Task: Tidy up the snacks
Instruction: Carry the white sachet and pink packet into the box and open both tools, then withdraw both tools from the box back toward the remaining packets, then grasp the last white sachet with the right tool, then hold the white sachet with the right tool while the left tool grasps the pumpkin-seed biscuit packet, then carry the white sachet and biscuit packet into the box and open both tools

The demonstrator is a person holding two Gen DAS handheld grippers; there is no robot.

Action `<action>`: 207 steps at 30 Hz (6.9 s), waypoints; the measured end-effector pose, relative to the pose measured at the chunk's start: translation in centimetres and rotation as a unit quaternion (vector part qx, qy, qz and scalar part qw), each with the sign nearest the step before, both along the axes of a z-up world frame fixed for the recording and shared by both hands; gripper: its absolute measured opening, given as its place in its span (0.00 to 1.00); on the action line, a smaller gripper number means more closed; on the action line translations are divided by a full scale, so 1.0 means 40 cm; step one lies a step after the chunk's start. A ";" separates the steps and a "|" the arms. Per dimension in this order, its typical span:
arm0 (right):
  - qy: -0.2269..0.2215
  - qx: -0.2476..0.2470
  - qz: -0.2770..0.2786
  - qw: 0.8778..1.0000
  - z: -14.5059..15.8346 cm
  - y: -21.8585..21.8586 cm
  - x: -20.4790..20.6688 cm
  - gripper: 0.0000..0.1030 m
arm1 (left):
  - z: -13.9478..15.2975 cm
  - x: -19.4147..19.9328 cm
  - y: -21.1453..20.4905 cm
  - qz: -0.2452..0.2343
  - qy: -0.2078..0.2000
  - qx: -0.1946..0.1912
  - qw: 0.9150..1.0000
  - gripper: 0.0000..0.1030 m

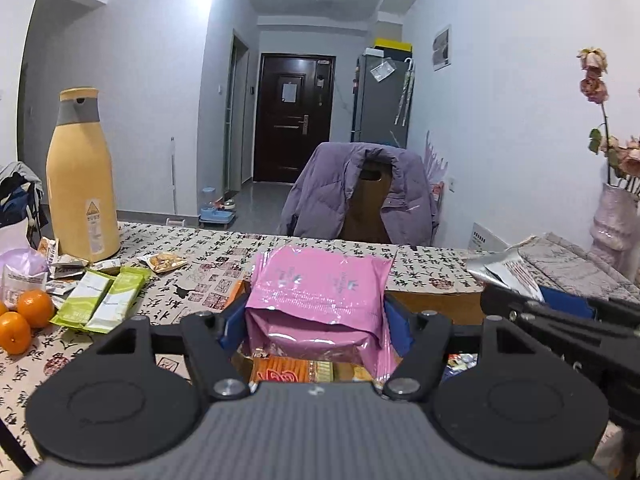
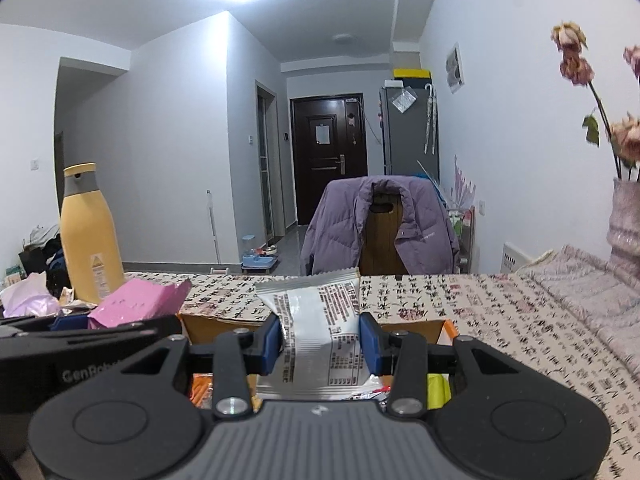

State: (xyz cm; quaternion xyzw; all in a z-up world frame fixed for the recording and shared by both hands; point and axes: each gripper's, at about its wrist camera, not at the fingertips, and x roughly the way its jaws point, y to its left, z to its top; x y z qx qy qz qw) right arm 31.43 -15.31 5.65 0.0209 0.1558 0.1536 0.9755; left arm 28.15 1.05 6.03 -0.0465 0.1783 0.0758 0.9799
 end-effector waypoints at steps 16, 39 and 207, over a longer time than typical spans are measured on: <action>0.034 0.002 -0.001 0.999 -0.068 -0.004 0.026 0.48 | -0.078 0.028 0.010 -0.004 0.013 0.004 1.000 0.75; 0.015 0.023 -0.036 0.999 -0.052 -0.050 0.012 1.00 | -0.044 -0.008 0.034 0.017 -0.019 -0.004 1.000 1.00; 0.046 0.024 0.016 0.999 -0.001 -0.053 -0.118 0.10 | 0.072 -0.147 -0.082 -0.042 0.012 0.040 0.998 0.40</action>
